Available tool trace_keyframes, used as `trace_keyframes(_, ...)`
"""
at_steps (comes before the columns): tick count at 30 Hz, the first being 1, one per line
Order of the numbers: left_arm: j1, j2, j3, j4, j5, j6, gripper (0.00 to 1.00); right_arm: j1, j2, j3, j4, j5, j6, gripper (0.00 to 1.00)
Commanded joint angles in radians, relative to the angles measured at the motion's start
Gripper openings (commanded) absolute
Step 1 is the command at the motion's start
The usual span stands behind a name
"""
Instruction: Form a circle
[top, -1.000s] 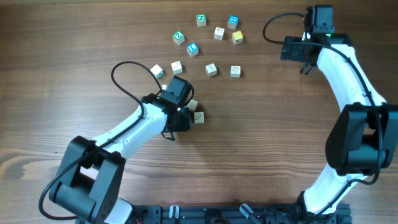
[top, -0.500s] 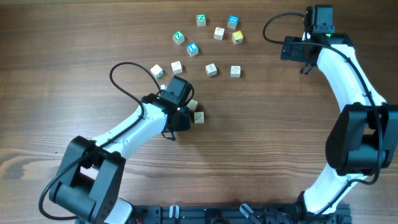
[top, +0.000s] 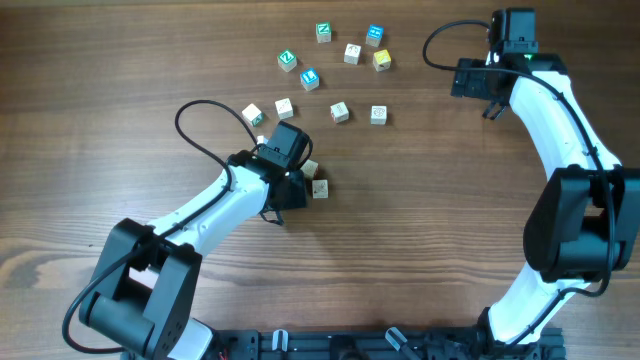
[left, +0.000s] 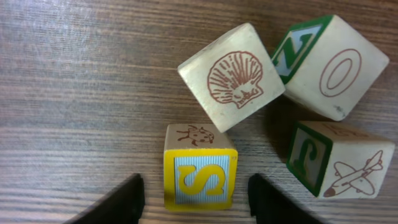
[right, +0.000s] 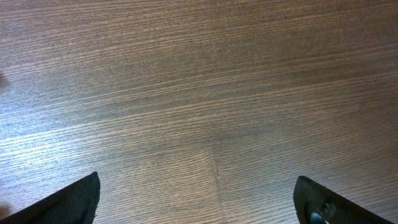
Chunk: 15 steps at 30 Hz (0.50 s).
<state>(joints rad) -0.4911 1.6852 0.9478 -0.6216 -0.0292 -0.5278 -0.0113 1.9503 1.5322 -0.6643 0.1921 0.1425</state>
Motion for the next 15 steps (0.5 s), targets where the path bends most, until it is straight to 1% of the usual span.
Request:
trace_keyframes(1,-0.002,0.005,-0.009,-0.008,-0.007,-0.004,0.63,0.002,-0.01,0.005,0.003,0.01,0.015,1.0)
trace_keyframes(5,0.01,-0.052,0.054,-0.081,-0.031,-0.003,0.64,0.002,-0.01,0.005,0.003,0.01,0.014,1.0)
trace_keyframes(9,0.067,-0.141,0.121,-0.138,-0.055,-0.001,0.65,0.002,-0.01,0.005,0.003,0.01,0.015,1.0)
trace_keyframes(10,0.129,-0.183,0.132,-0.135,-0.055,-0.002,0.64,0.002,-0.01,0.005,0.003,0.01,0.015,1.0)
trace_keyframes(11,0.158,-0.197,0.132,-0.13,-0.055,-0.002,0.62,0.002,-0.01,0.005,0.003,0.01,0.015,1.0)
trace_keyframes(15,0.313,-0.213,0.132,-0.1,-0.054,-0.005,0.61,0.002,-0.01,0.005,0.002,0.01,0.015,1.0)
